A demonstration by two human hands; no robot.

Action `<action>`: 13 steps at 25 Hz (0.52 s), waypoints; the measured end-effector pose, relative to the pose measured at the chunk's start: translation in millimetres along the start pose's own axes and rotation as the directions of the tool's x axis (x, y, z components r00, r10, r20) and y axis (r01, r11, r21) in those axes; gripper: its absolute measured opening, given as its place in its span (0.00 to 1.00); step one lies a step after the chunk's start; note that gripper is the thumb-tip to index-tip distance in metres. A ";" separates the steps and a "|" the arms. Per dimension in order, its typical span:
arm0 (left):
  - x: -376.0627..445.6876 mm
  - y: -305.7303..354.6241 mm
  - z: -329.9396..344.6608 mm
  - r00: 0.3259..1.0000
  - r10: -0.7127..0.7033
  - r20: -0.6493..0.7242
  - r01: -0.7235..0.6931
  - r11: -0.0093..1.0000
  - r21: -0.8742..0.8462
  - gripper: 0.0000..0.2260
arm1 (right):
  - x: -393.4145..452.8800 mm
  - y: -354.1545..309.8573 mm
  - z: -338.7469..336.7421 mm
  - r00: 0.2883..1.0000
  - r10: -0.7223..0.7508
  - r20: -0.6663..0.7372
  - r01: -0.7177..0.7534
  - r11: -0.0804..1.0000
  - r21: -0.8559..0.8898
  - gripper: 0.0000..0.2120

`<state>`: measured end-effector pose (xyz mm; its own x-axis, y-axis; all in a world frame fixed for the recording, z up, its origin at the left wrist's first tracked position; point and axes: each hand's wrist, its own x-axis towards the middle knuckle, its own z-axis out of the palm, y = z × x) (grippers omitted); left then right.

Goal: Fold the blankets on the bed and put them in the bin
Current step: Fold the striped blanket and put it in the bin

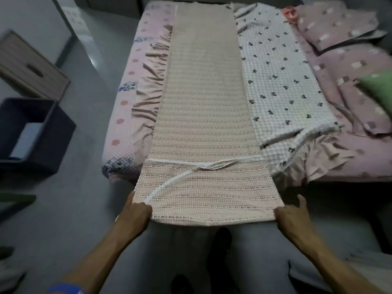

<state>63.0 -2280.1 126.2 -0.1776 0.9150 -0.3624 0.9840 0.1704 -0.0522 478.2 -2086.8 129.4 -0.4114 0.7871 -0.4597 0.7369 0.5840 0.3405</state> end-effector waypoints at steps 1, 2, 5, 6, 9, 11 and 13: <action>-13.8 0.2 -3.9 0.999 0.013 0.044 -0.013 1.000 0.002 0.13 | -11.9 -6.5 -8.5 0.994 0.017 0.111 -0.020 0.999 0.029 0.08; -29.9 -1.1 -4.4 0.998 0.052 0.021 -0.053 0.997 0.053 0.12 | -25.8 -12.8 -10.8 0.997 0.009 0.078 -0.013 0.999 0.047 0.08; -21.7 -13.1 -26.9 0.998 -0.003 -0.063 0.010 0.995 0.097 0.08 | -36.4 -17.9 -30.6 0.998 0.066 0.011 -0.066 0.997 0.031 0.03; -12.0 -18.6 -31.6 0.995 -0.036 -0.096 0.046 0.994 0.099 0.09 | -29.3 -16.3 -40.9 0.993 0.108 -0.044 -0.104 0.992 0.070 0.03; 18.9 -29.1 -37.8 0.980 -0.081 -0.183 0.097 0.992 0.079 0.12 | -1.6 -13.4 -57.6 0.942 0.190 -0.278 -0.138 0.971 0.195 0.06; 40.8 -32.0 -56.6 0.979 -0.122 -0.162 0.126 0.992 0.017 0.11 | 24.9 -9.9 -71.9 0.923 0.238 -0.303 -0.175 0.960 0.220 0.07; 62.4 -39.1 -72.1 0.974 -0.176 -0.141 0.177 0.984 -0.009 0.11 | 57.3 -0.3 -85.6 0.906 0.300 -0.299 -0.212 0.932 0.294 0.08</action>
<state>12.4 -2203.3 172.7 -0.3486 0.9128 -0.2129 0.9369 0.3330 -0.1067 408.4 -2024.8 173.2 -0.3115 0.9477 -0.0689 0.9317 0.3189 0.1740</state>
